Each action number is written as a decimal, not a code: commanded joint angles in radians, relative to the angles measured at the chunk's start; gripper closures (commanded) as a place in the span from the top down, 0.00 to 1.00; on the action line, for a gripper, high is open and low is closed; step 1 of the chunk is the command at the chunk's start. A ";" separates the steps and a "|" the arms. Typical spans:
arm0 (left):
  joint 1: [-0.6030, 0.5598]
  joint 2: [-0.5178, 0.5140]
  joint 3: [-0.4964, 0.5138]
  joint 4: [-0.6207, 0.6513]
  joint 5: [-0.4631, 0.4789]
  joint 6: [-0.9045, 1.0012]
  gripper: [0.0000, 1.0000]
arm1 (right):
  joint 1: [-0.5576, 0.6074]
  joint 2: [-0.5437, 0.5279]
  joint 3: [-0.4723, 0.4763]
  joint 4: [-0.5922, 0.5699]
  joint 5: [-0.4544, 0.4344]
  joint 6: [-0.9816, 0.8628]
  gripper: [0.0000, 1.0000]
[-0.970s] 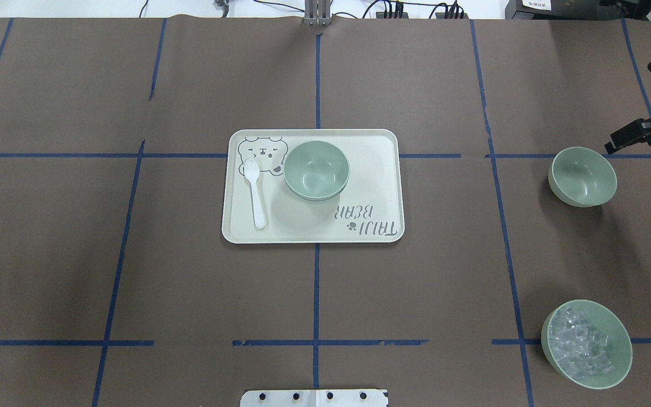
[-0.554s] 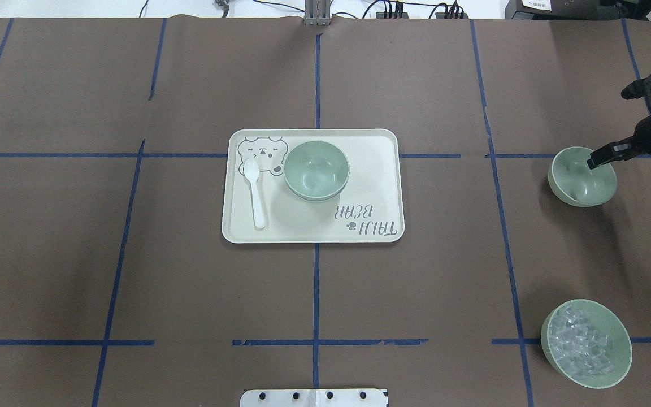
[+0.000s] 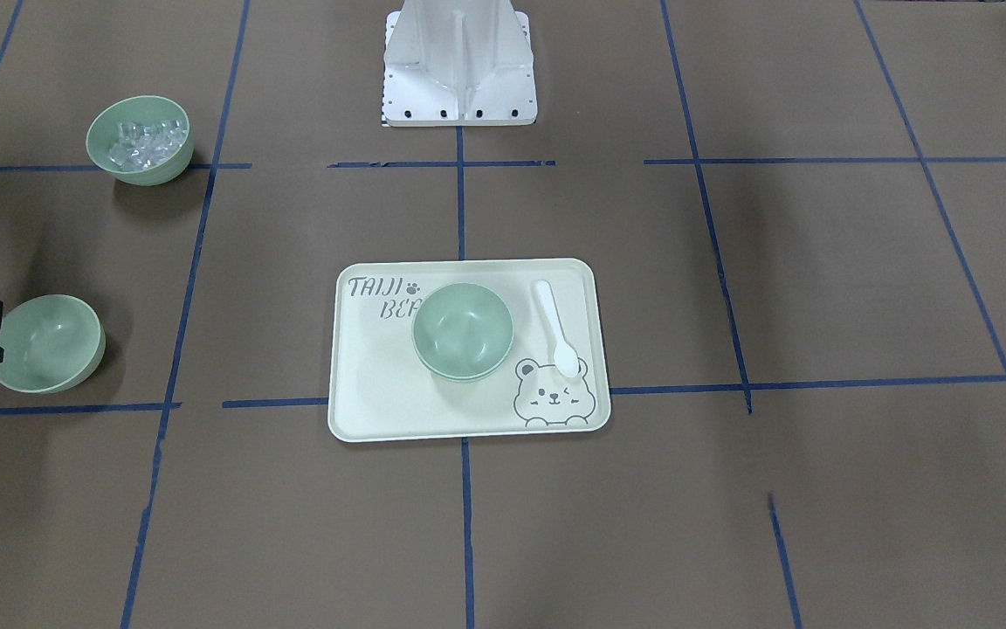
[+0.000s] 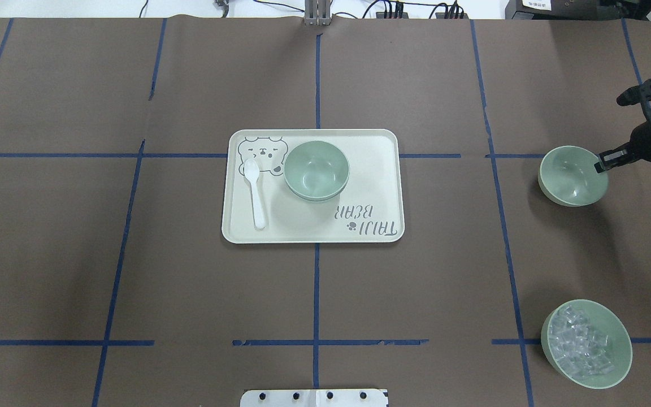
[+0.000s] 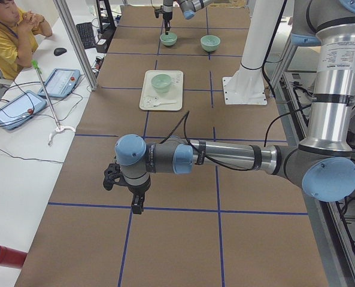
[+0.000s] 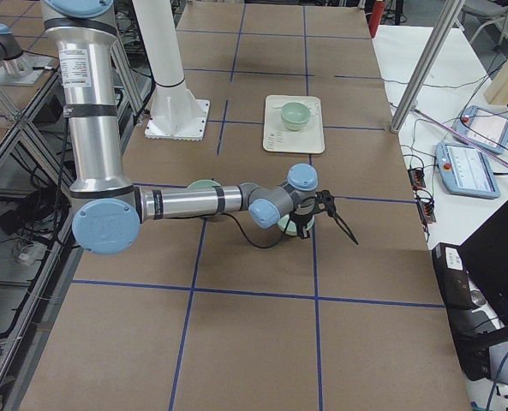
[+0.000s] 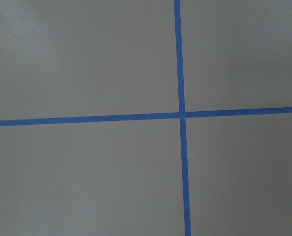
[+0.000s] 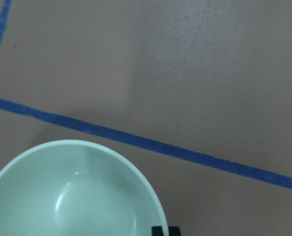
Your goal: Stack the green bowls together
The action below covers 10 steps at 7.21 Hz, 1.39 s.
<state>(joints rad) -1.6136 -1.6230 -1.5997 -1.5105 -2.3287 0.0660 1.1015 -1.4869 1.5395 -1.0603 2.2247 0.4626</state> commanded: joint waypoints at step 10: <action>0.000 0.026 -0.003 0.001 -0.001 -0.003 1.00 | -0.453 0.655 0.039 -0.396 -0.296 0.748 0.00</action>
<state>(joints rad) -1.6137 -1.5969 -1.6020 -1.5094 -2.3296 0.0629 0.6706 -0.8409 1.6103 -1.4577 1.9662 1.2048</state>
